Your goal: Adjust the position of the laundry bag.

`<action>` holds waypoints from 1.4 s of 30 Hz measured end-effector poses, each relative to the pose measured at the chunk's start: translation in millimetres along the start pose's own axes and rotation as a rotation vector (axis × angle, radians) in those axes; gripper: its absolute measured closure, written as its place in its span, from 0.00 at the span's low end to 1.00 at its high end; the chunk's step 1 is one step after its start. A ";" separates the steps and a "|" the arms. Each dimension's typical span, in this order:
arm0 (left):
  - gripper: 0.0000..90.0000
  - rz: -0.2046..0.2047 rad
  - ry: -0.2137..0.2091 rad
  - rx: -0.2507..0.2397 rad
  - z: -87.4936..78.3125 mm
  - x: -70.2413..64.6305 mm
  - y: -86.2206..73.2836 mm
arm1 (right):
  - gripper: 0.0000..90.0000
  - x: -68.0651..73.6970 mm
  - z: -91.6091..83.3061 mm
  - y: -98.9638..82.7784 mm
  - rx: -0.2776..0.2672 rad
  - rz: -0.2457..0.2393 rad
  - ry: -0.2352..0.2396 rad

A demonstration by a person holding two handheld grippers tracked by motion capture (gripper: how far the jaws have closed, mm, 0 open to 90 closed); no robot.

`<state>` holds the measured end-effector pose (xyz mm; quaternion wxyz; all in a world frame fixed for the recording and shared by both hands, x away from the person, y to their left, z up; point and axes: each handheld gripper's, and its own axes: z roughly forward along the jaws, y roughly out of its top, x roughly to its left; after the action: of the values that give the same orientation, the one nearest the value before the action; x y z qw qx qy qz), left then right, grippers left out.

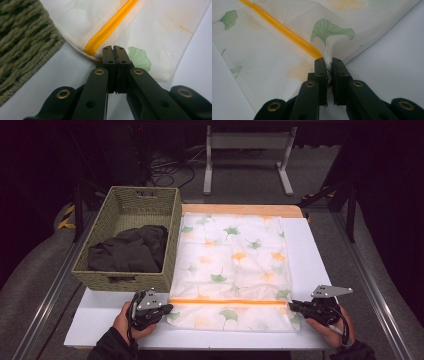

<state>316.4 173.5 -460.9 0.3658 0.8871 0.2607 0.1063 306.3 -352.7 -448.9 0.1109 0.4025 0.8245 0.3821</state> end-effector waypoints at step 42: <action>0.81 0.287 -0.354 -0.079 160.7 -126.8 193.0 | 0.93 25.6 -15.2 20.9 -0.130 -0.012 0.065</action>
<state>345.0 -105.5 -438.7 0.4213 0.9049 0.0594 0.0102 294.3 -333.8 -420.3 0.1122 0.3771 0.8034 0.4471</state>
